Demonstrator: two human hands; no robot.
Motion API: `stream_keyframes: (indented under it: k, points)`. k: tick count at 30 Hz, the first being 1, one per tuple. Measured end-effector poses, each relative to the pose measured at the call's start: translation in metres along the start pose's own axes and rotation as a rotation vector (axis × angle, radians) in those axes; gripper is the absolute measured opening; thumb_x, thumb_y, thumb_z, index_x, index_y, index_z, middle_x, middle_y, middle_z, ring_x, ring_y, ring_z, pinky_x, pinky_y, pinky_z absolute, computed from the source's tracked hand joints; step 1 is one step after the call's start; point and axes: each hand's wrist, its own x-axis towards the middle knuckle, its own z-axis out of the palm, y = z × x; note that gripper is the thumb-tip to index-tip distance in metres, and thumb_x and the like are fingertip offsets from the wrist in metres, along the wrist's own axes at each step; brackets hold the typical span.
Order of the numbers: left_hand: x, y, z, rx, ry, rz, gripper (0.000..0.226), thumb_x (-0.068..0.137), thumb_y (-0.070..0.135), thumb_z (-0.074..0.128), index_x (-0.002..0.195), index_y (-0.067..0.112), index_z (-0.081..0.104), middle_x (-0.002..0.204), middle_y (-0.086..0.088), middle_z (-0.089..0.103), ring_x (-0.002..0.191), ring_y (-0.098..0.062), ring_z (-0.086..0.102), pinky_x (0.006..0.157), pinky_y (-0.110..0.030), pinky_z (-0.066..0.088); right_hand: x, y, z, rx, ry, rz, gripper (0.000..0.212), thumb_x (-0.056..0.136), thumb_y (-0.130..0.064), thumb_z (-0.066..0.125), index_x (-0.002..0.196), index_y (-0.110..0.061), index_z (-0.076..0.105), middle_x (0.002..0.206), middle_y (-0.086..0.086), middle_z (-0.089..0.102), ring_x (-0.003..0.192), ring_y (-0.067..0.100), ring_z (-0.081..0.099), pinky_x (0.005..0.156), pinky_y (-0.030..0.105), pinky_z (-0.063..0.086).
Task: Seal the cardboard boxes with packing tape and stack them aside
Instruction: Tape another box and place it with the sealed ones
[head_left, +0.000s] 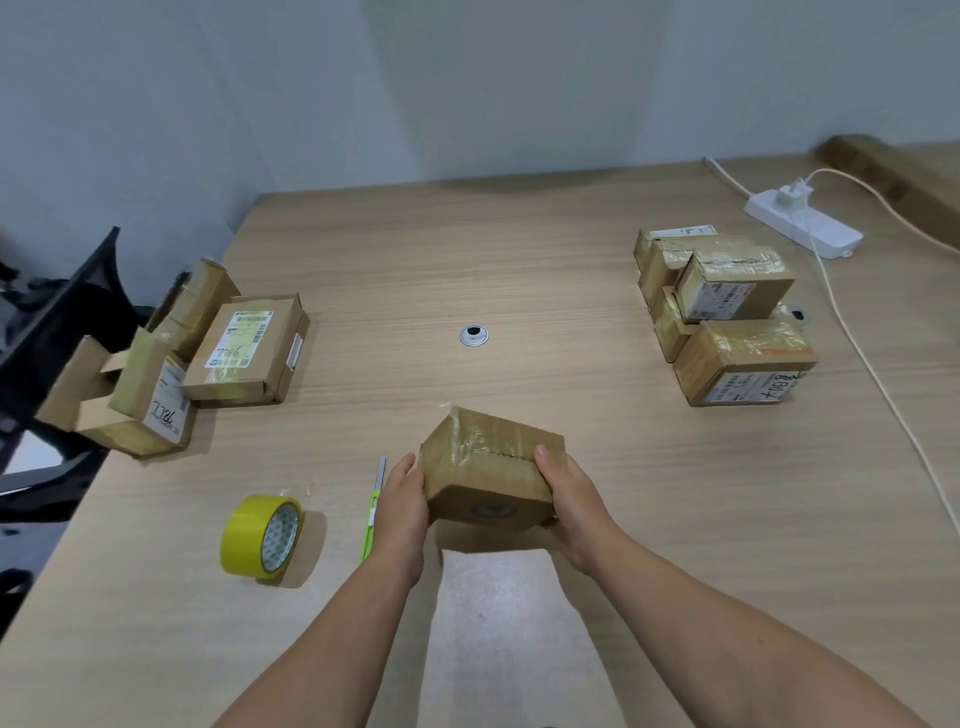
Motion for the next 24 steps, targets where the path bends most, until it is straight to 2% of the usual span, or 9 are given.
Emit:
stream_keyframes:
  k: [2, 4, 7, 9, 12, 15, 19, 22, 24]
  points:
    - [0.001, -0.002, -0.001, 0.147, 0.091, 0.06, 0.04, 0.102, 0.019, 0.043, 0.139, 0.031, 0.054, 0.129, 0.005, 0.052, 0.114, -0.02, 0.054, 0.087, -0.034, 0.045, 0.008, 0.006, -0.002, -0.067, 0.041, -0.037, 0.082, 0.073, -0.079, 0.069, 0.137, -0.029, 0.055, 0.132, 0.0, 0.064, 0.119, 0.024, 0.063, 0.096, 0.047, 0.055]
    - [0.0, -0.002, -0.003, 0.224, 0.147, 0.098, 0.042, 0.101, 0.011, 0.045, 0.137, 0.029, 0.056, 0.128, 0.004, 0.049, 0.103, -0.015, 0.054, 0.084, -0.032, 0.041, 0.011, 0.01, -0.004, -0.173, 0.035, -0.112, 0.1, 0.057, -0.092, 0.065, 0.137, -0.033, 0.055, 0.136, -0.004, 0.062, 0.126, 0.023, 0.059, 0.106, 0.052, 0.048]
    - [-0.002, 0.001, -0.001, 0.166, 0.088, 0.055, 0.027, 0.095, 0.03, 0.056, 0.115, 0.022, 0.072, 0.114, 0.007, 0.065, 0.101, -0.015, 0.059, 0.091, -0.032, 0.046, -0.003, -0.001, 0.006, -0.304, 0.041, -0.145, 0.086, 0.084, -0.074, 0.06, 0.154, -0.028, 0.037, 0.152, -0.007, 0.044, 0.143, 0.023, 0.041, 0.117, 0.044, 0.034]
    - [0.003, -0.002, -0.001, 0.087, 0.024, -0.02, 0.04, 0.08, 0.055, 0.06, 0.095, 0.021, 0.076, 0.101, 0.006, 0.073, 0.1, -0.02, 0.064, 0.093, -0.038, 0.05, 0.0, 0.002, 0.007, -0.337, 0.071, -0.135, 0.072, 0.096, -0.058, 0.055, 0.156, -0.025, 0.033, 0.154, -0.003, 0.042, 0.143, 0.024, 0.039, 0.117, 0.042, 0.034]
    - [0.0, -0.004, 0.003, 0.149, -0.045, 0.017, 0.052, 0.082, 0.061, 0.058, 0.114, 0.023, 0.074, 0.113, 0.003, 0.073, 0.108, -0.02, 0.066, 0.101, -0.046, 0.051, 0.002, 0.005, 0.01, -0.357, 0.071, -0.125, 0.057, 0.093, -0.058, 0.059, 0.139, -0.026, 0.049, 0.131, -0.004, 0.061, 0.119, 0.018, 0.058, 0.106, 0.04, 0.046]
    - [-0.007, -0.006, 0.009, 0.299, -0.054, 0.085, 0.066, 0.07, 0.071, 0.061, 0.117, 0.026, 0.07, 0.11, 0.005, 0.073, 0.103, -0.019, 0.067, 0.096, -0.047, 0.054, 0.003, 0.012, 0.013, -0.347, 0.086, -0.127, 0.046, 0.09, -0.055, 0.067, 0.125, -0.03, 0.055, 0.115, -0.007, 0.067, 0.103, 0.013, 0.065, 0.096, 0.037, 0.053]
    - [-0.009, -0.01, 0.009, 0.348, -0.016, 0.1, 0.04, 0.086, 0.053, 0.065, 0.114, 0.026, 0.069, 0.107, 0.005, 0.072, 0.102, -0.019, 0.067, 0.097, -0.046, 0.053, -0.001, 0.013, 0.017, -0.412, 0.109, -0.135, 0.053, 0.092, -0.048, 0.066, 0.138, -0.026, 0.05, 0.114, -0.01, 0.064, 0.102, 0.011, 0.062, 0.086, 0.029, 0.048]
    - [-0.007, -0.013, 0.006, 0.278, -0.045, 0.087, 0.021, 0.094, 0.041, 0.063, 0.108, 0.027, 0.071, 0.102, 0.008, 0.074, 0.099, -0.016, 0.069, 0.097, -0.046, 0.053, -0.004, 0.01, 0.018, -0.449, 0.08, -0.134, 0.061, 0.096, -0.047, 0.061, 0.149, -0.024, 0.04, 0.13, -0.005, 0.058, 0.109, 0.015, 0.055, 0.089, 0.026, 0.04]
    - [-0.005, -0.016, 0.005, 0.239, -0.052, 0.069, 0.017, 0.097, 0.038, 0.061, 0.108, 0.028, 0.07, 0.103, 0.009, 0.073, 0.1, -0.015, 0.068, 0.099, -0.045, 0.052, -0.005, 0.008, 0.018, -0.454, 0.079, -0.121, 0.069, 0.099, -0.047, 0.058, 0.157, -0.024, 0.028, 0.149, 0.001, 0.048, 0.128, 0.021, 0.05, 0.096, 0.026, 0.036]
